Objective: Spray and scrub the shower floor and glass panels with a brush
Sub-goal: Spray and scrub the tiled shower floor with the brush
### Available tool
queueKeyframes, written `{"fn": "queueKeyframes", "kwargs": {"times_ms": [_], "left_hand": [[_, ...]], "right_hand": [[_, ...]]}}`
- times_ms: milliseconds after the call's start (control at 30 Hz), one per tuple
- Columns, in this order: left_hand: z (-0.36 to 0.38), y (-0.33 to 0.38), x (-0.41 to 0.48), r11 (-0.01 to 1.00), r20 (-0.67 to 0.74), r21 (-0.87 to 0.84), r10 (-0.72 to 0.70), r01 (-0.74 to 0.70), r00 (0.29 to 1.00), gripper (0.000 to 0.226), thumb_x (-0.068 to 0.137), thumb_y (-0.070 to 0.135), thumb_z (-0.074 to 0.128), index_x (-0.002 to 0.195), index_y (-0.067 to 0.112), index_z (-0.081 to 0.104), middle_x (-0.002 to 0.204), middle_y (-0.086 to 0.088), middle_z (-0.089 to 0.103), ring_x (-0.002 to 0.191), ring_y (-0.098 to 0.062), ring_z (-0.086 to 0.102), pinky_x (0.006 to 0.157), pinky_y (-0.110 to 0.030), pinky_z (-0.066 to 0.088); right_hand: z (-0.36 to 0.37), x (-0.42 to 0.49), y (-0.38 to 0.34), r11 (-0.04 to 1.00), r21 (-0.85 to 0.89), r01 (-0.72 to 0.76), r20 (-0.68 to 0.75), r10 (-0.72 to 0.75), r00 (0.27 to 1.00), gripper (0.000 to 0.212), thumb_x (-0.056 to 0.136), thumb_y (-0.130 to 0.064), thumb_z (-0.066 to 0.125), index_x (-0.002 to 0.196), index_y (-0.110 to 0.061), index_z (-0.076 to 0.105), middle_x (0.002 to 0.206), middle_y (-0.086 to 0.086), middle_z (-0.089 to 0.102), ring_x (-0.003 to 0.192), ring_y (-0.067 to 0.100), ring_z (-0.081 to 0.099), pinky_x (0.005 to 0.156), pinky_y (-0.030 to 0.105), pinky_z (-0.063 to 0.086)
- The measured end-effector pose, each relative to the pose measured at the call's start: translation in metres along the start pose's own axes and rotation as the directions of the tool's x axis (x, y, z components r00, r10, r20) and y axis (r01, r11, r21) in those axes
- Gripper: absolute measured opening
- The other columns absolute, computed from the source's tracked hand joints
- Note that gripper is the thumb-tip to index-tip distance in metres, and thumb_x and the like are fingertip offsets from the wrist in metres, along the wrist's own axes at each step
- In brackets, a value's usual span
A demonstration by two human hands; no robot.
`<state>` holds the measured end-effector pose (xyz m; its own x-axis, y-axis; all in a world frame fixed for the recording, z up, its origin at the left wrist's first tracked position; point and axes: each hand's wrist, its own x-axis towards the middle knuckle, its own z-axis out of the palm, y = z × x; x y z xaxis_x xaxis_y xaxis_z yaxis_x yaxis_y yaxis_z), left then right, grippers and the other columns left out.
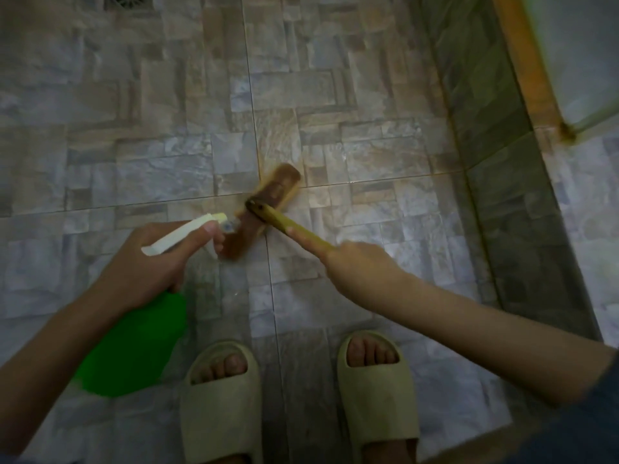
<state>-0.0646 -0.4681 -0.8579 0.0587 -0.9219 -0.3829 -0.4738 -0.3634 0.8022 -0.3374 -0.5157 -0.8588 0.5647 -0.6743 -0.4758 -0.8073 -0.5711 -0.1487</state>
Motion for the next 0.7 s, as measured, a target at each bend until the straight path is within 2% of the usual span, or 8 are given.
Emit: {"fn": "queueKeyframes", "kwargs": {"times_ms": [167,267,333,400,467,533,633,700], "left_hand": [[-0.013,-0.002,0.002,0.999,-0.063,-0.049,-0.007,0.004,0.998,0.056,0.081,0.076,0.05,0.093,0.028,0.078,0.089,-0.026,0.072,0.037,-0.028,0.051,0.045,-0.02,0.042],[-0.016,-0.001,-0.002,0.996,-0.132,-0.084,-0.038,0.027,0.991,0.053,0.082,0.075,0.05,0.093,0.032,0.077,0.09,-0.015,0.075,0.038,-0.025,0.051,0.051,-0.025,0.046],[-0.019,-0.003,-0.004,0.993,-0.16,-0.114,-0.057,0.039,0.985,0.052,0.08,0.075,0.05,0.092,0.032,0.077,0.093,-0.006,0.077,0.041,-0.027,0.053,0.051,-0.025,0.046],[-0.027,-0.006,-0.004,0.99,-0.198,-0.134,-0.079,0.053,0.977,0.056,0.079,0.078,0.051,0.091,0.03,0.077,0.093,-0.011,0.076,0.049,-0.037,0.058,0.052,-0.027,0.046],[-0.034,-0.01,-0.005,0.989,-0.238,-0.135,-0.098,0.066,0.966,0.056,0.082,0.076,0.052,0.086,0.026,0.077,0.093,-0.005,0.077,0.064,-0.046,0.064,0.052,-0.028,0.047],[-0.041,-0.013,-0.004,0.986,-0.268,-0.153,-0.104,0.065,0.958,0.052,0.084,0.071,0.051,0.084,0.026,0.077,0.093,-0.001,0.077,0.066,-0.048,0.064,0.051,-0.026,0.047],[-0.049,-0.017,-0.003,0.989,-0.29,-0.14,-0.096,0.057,0.952,0.052,0.083,0.073,0.05,0.087,0.029,0.077,0.091,-0.012,0.076,0.048,-0.038,0.057,0.048,-0.023,0.045],[-0.053,-0.021,-0.001,0.989,-0.281,-0.133,-0.105,0.069,0.954,0.058,0.082,0.078,0.048,0.092,0.029,0.077,0.089,-0.025,0.072,0.044,-0.034,0.055,0.051,-0.025,0.046]], "right_hand": [[-0.004,-0.015,-0.005,0.999,-0.016,-0.033,0.122,0.034,0.992,0.09,0.094,0.001,0.039,0.148,-0.037,-0.022,0.063,-0.001,0.029,0.049,0.013,0.03,0.044,0.028,0.028],[-0.008,-0.035,-0.017,0.998,-0.004,-0.067,0.186,0.067,0.98,0.09,0.094,0.001,0.039,0.147,-0.034,-0.025,0.065,0.0,0.028,0.05,0.014,0.03,0.047,0.029,0.03],[-0.013,0.001,-0.024,1.0,-0.016,-0.025,0.108,0.027,0.994,0.088,0.093,0.001,0.04,0.15,-0.033,-0.019,0.064,0.0,0.027,0.05,0.015,0.03,0.05,0.033,0.033],[-0.014,0.037,-0.029,1.0,-0.007,0.01,0.046,-0.01,0.999,0.088,0.093,0.002,0.041,0.152,-0.033,-0.014,0.066,0.0,0.029,0.053,0.019,0.038,0.053,0.034,0.033],[-0.014,0.038,-0.027,1.0,0.009,0.017,0.088,-0.018,0.996,0.09,0.093,0.001,0.041,0.15,-0.036,-0.018,0.071,0.0,0.034,0.061,0.024,0.047,0.055,0.034,0.035],[-0.008,0.004,-0.022,1.0,0.024,0.011,0.166,-0.015,0.986,0.095,0.094,-0.004,0.043,0.143,-0.042,-0.029,0.069,-0.004,0.033,0.055,0.016,0.04,0.051,0.03,0.034],[-0.009,-0.02,-0.032,1.0,0.001,-0.006,0.236,0.006,0.972,0.1,0.094,-0.008,0.047,0.138,-0.042,-0.036,0.068,-0.005,0.034,0.055,0.013,0.04,0.054,0.028,0.042],[-0.017,0.022,-0.042,1.0,0.008,0.027,0.12,-0.028,0.992,0.092,0.095,-0.004,0.041,0.144,-0.039,-0.028,0.069,-0.002,0.036,0.061,0.019,0.045,0.059,0.033,0.044]]}}
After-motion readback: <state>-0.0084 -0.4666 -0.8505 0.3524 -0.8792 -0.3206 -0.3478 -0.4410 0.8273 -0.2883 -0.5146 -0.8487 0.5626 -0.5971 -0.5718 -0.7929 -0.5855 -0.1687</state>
